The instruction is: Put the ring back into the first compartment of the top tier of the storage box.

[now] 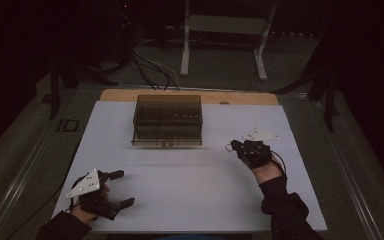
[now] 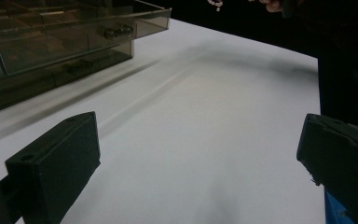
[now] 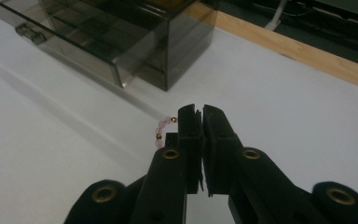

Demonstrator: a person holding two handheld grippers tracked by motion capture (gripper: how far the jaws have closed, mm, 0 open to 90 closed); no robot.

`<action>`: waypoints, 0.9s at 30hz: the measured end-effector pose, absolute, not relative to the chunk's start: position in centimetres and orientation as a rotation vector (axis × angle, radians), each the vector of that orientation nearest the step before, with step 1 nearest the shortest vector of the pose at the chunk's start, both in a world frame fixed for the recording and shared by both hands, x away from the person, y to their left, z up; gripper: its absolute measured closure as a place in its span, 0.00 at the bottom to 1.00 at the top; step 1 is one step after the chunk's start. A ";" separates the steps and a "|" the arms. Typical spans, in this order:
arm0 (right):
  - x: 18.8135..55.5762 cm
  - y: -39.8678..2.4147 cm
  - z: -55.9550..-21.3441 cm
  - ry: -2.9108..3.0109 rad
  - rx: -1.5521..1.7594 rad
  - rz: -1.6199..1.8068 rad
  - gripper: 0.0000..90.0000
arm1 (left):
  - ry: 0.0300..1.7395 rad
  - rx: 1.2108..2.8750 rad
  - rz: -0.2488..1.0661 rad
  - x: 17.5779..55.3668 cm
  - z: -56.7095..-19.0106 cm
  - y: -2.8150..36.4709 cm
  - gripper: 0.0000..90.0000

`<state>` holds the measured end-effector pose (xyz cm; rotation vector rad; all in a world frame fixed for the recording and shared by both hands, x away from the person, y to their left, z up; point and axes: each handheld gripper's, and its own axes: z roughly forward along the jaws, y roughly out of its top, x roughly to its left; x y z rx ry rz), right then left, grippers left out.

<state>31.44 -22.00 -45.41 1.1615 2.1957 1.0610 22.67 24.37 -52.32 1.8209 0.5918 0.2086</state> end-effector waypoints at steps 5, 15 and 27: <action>31.8 -21.2 -44.9 2.200 1.140 1.082 0.97 | 0.594 1.822 0.205 22.7 -52.3 24.4 0.01; 32.5 -19.5 -43.9 2.208 1.100 1.118 0.97 | 0.591 1.825 0.197 22.7 -52.4 24.3 0.01; 33.5 -16.7 -43.2 2.224 1.054 1.162 0.97 | 0.592 1.825 0.196 22.7 -52.3 24.4 0.01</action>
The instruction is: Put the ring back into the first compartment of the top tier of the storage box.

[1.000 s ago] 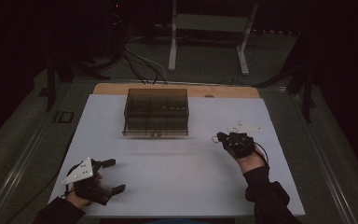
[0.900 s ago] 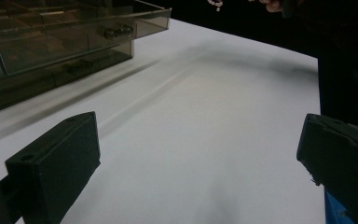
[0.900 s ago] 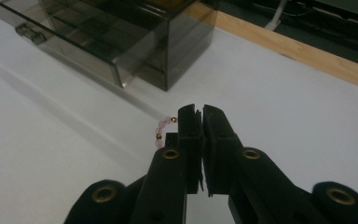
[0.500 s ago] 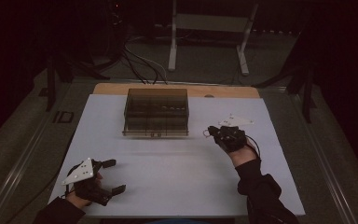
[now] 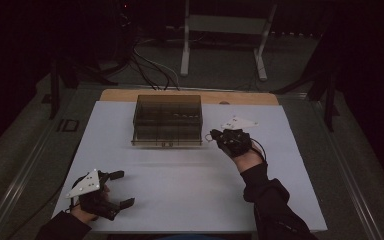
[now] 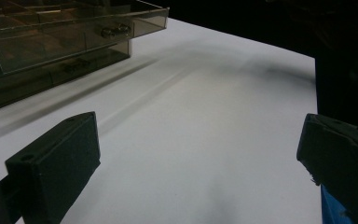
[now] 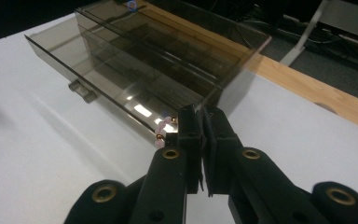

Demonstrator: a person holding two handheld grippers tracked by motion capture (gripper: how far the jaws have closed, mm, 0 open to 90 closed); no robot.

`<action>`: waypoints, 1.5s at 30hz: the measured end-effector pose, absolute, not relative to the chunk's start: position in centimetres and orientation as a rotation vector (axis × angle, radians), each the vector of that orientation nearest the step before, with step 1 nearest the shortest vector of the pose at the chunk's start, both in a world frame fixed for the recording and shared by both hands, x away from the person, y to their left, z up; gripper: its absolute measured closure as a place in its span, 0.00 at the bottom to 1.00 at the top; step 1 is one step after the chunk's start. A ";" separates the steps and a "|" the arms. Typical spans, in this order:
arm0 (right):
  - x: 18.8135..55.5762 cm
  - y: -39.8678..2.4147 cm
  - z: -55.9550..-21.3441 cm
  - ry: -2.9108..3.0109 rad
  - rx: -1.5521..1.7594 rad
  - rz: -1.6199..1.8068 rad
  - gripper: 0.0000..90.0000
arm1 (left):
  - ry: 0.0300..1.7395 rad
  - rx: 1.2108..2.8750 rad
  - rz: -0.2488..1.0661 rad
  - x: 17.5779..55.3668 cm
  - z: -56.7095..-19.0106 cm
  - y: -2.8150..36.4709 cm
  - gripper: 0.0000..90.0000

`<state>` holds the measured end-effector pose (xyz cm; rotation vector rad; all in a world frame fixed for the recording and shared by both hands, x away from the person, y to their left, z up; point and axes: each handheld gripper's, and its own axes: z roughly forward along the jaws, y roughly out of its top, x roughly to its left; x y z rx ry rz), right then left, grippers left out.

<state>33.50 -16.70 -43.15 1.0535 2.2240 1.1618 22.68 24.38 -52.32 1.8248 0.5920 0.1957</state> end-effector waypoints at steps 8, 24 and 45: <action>34.0 -15.5 -42.5 2.223 1.034 1.191 0.97 | 0.592 1.820 0.195 22.7 -52.3 24.4 0.01; 34.8 -13.6 -41.6 2.235 0.988 1.226 0.97 | 0.594 1.826 0.197 22.7 -52.3 24.4 0.01; 35.7 -9.6 -40.4 2.253 0.924 1.278 0.97 | 0.591 1.821 0.199 22.6 -52.2 24.4 0.01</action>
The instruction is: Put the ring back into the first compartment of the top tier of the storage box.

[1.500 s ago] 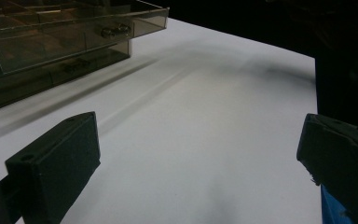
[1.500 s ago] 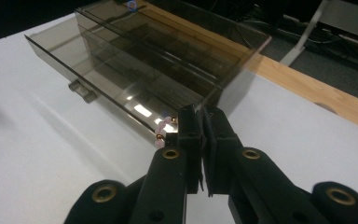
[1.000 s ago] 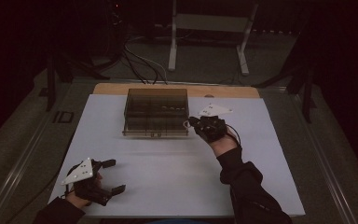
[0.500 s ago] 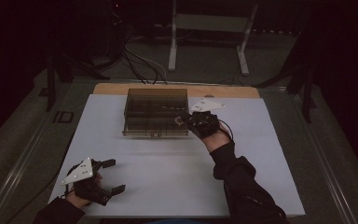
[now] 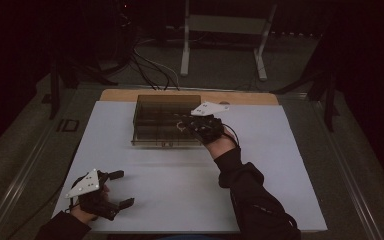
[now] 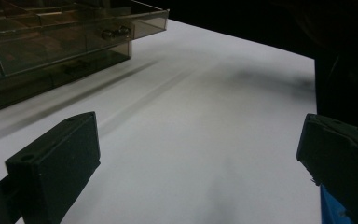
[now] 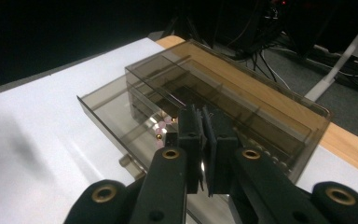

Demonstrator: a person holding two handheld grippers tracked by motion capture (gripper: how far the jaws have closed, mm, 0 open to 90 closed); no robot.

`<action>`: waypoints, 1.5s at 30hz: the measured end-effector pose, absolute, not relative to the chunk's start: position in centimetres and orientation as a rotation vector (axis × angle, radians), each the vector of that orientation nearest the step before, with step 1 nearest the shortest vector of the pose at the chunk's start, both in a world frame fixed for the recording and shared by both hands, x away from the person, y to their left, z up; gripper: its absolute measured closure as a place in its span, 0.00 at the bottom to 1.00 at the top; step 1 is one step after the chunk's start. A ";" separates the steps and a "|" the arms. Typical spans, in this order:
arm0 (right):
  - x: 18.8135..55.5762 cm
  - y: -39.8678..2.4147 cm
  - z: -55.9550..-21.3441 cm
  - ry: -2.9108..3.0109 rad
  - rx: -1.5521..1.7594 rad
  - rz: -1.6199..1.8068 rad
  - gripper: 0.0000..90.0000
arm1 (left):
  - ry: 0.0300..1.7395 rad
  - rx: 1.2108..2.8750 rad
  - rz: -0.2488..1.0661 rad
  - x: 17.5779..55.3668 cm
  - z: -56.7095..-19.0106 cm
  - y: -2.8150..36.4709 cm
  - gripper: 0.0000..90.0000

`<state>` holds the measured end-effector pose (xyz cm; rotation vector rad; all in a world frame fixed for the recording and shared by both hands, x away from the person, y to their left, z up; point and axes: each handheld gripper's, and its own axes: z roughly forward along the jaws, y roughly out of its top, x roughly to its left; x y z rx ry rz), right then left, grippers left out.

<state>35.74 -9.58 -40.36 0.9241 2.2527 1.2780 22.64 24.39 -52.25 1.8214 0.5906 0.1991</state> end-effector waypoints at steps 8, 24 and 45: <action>36.0 -8.3 -40.2 2.262 0.911 1.297 0.97 | 0.591 1.819 0.195 22.6 -52.2 24.4 0.01; 36.6 -5.1 -40.0 2.283 0.866 1.339 0.97 | 0.582 1.815 0.190 22.6 -52.2 24.4 0.01; 38.1 -0.8 -41.3 2.336 0.857 1.350 0.97 | 0.578 1.811 0.186 22.5 -52.1 24.3 0.01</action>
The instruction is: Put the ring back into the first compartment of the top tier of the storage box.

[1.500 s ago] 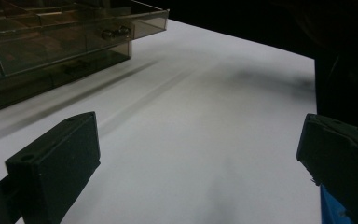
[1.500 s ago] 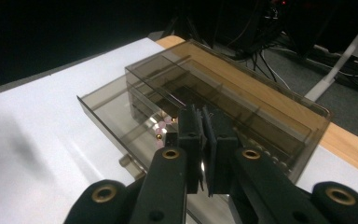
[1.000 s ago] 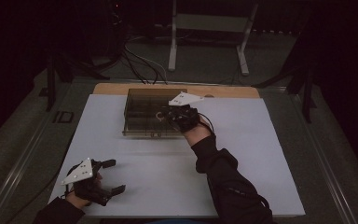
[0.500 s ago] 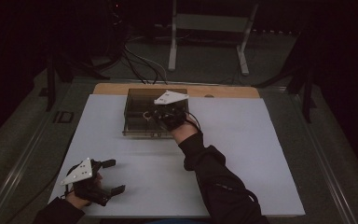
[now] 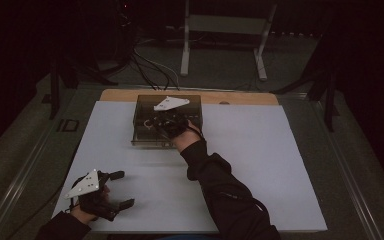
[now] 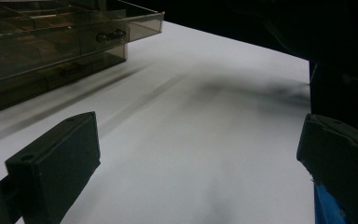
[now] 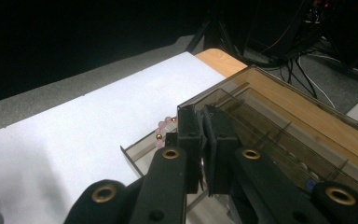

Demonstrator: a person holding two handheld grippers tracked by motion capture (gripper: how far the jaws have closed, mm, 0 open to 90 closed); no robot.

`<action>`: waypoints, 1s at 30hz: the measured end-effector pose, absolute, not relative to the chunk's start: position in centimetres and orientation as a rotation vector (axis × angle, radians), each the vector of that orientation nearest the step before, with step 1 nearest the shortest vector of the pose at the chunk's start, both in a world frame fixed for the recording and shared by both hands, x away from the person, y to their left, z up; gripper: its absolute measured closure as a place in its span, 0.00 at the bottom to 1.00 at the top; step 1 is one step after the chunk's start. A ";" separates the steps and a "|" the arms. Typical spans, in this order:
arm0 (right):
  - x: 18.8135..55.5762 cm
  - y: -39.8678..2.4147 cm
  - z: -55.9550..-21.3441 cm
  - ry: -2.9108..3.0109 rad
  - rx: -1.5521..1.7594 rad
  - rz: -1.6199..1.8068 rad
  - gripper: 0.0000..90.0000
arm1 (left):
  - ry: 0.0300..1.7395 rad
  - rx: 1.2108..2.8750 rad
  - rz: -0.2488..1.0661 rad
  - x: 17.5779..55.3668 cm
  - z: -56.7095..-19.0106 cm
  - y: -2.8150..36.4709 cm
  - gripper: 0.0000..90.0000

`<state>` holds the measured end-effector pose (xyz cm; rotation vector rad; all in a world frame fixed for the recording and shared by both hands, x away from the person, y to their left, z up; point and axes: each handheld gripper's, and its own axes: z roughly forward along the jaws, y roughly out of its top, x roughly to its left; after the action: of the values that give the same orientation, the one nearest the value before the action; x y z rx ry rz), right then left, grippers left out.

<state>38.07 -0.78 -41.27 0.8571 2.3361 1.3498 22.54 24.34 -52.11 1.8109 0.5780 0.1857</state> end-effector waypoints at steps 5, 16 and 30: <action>38.5 0.0 -41.7 2.350 0.864 1.350 0.97 | 0.579 1.810 0.185 22.6 -52.1 24.4 0.01; 39.4 1.2 -42.9 2.364 0.895 1.349 0.97 | 0.577 1.810 0.184 22.6 -52.1 24.4 0.01; 40.1 1.6 -43.3 2.386 0.923 1.418 0.47 | 0.578 1.810 0.183 22.6 -52.1 24.4 0.01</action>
<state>40.09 1.57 -43.31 0.9226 2.3856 1.4178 22.59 24.44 -52.14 1.8101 0.5780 0.1833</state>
